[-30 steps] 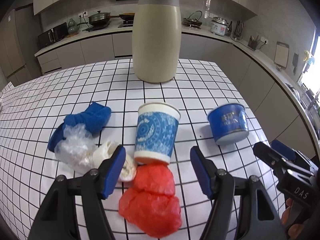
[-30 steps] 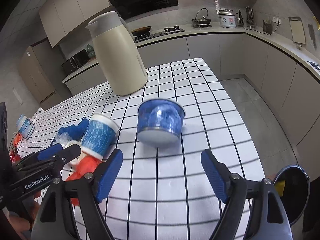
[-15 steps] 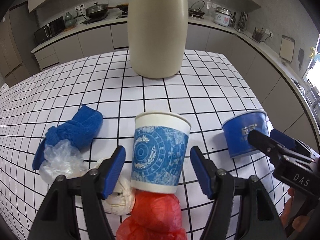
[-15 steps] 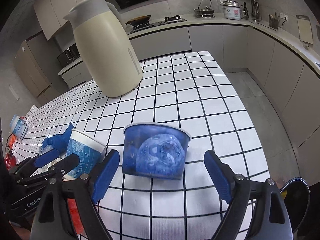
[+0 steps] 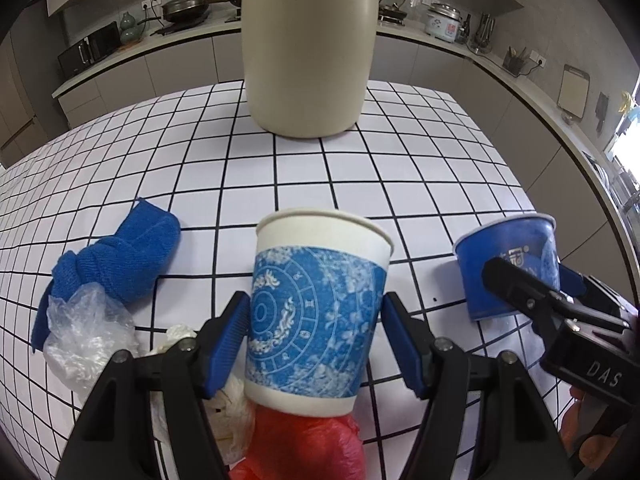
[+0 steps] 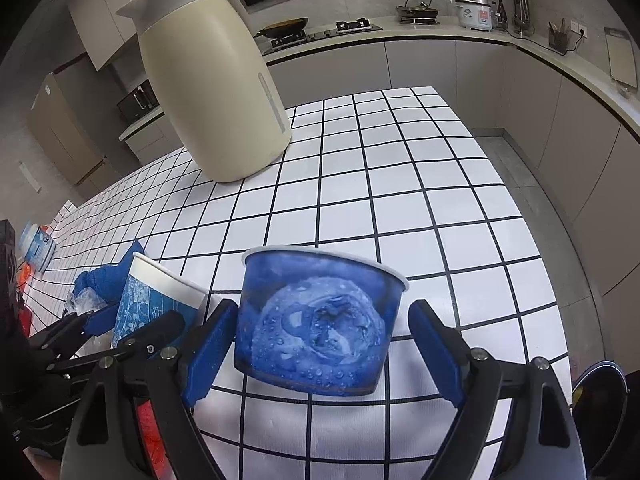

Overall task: Collect trash
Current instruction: 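Grasp the blue-patterned paper cup with left tool while right tool grasps the blue plastic cup, then lift and carry both blue cups over the black bucket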

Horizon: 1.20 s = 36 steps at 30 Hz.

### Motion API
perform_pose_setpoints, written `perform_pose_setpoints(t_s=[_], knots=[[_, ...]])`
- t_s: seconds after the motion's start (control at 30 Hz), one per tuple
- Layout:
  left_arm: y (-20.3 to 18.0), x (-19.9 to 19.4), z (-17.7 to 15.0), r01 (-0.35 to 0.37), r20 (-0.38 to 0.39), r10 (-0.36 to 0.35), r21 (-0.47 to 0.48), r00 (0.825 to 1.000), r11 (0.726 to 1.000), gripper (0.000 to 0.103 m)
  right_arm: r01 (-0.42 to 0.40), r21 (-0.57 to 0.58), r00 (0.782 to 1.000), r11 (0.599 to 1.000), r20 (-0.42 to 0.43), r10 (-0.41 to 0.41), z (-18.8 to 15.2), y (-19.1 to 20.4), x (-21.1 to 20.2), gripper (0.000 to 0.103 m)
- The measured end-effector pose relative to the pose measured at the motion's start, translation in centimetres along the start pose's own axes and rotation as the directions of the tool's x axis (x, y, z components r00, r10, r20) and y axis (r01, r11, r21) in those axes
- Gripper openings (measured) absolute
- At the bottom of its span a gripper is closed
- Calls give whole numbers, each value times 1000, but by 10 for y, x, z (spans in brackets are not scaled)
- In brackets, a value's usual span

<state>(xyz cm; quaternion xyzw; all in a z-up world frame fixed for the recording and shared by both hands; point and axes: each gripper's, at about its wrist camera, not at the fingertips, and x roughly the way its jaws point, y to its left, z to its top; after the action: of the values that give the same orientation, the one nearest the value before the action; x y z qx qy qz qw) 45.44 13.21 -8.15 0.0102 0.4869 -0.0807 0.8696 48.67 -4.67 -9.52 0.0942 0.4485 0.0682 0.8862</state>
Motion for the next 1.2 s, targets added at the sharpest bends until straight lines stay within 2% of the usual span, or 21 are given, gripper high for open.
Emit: perform_pose_setpoints(t_s=[0.07, 0.17, 0.6, 0.9, 1.2], knots=[[2, 0, 0, 10, 2, -10, -7, 1000, 1000, 69, -11, -1, 1000, 1000, 0, 11, 0, 0, 1, 88], [3, 0, -1, 23, 8, -23, -13, 1000, 1000, 67, -17, -14, 1000, 1000, 13, 17, -1, 2, 0, 82], [-1, -27, -5, 67, 83, -64, -33, 994, 997, 62, -9, -18, 998, 1000, 68, 11, -6, -3, -20, 81], [-18, -59, -19, 127, 123, -127, 11, 984, 992, 62, 10, 17, 995, 1000, 99, -11, -23, -11, -49, 81], [-38, -85, -46, 177, 140, -188, 89, 972, 980, 62, 59, 76, 988, 995, 140, -70, -64, -19, -95, 80]])
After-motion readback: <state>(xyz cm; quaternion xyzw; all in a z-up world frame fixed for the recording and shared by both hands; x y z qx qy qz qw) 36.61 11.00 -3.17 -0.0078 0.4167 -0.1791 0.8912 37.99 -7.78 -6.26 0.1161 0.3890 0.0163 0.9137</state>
